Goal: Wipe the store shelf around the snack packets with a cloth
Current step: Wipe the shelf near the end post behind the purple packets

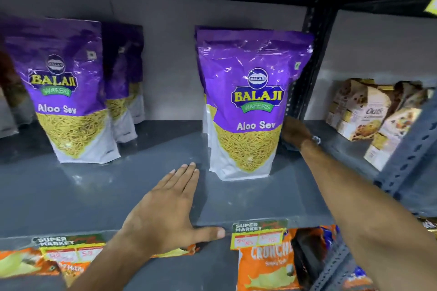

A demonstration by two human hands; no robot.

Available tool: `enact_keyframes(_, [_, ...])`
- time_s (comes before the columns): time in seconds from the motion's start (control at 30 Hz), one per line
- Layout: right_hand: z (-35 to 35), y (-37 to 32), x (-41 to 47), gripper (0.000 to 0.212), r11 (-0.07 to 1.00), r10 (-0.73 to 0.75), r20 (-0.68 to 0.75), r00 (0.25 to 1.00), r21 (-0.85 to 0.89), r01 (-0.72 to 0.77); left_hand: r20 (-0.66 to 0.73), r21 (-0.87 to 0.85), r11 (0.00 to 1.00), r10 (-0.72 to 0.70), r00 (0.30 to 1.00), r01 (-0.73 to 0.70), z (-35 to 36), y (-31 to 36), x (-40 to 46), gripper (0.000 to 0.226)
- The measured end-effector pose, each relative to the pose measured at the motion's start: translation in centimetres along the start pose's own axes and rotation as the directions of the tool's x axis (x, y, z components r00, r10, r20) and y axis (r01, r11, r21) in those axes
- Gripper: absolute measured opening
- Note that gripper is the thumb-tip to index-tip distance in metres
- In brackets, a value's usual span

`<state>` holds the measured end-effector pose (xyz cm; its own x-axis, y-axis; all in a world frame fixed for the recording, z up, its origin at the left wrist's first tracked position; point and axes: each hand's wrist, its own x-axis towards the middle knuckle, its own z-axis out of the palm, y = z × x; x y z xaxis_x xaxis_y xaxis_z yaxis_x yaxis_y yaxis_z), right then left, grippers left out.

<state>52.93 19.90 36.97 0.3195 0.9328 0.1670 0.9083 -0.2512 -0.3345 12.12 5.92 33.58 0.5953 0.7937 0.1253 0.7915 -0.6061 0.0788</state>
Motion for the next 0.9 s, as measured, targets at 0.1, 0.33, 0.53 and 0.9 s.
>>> enact_keyframes(0.1, [3.1, 4.2, 5.5, 0.033, 1.000, -0.018, 0.028, 0.999, -0.014, 0.018, -0.006, -0.010, 1.000, 0.008, 1.000, -0.008, -0.1, 0.0, 0.1, 0.140])
enact_keyframes(0.33, [-2.4, -3.1, -5.1, 0.029, 0.996, -0.069, 0.035, 0.997, 0.063, 0.067, 0.039, 0.001, 1.000, 0.004, 0.999, -0.004, -0.5, 0.1, -0.1, 0.139])
enact_keyframes(0.53, [-2.8, -2.6, -9.9, 0.040, 0.993, -0.074, -0.014, 0.997, 0.097, 0.075, 0.042, -0.023, 1.000, 0.004, 0.999, -0.003, -0.7, 0.3, -0.2, 0.142])
enact_keyframes(0.9, [-2.1, -0.8, -19.1, 0.053, 0.995, -0.061, -0.066, 0.996, 0.078, 0.066, 0.070, -0.008, 1.000, 0.002, 0.998, -0.001, -1.4, 0.8, -0.6, 0.135])
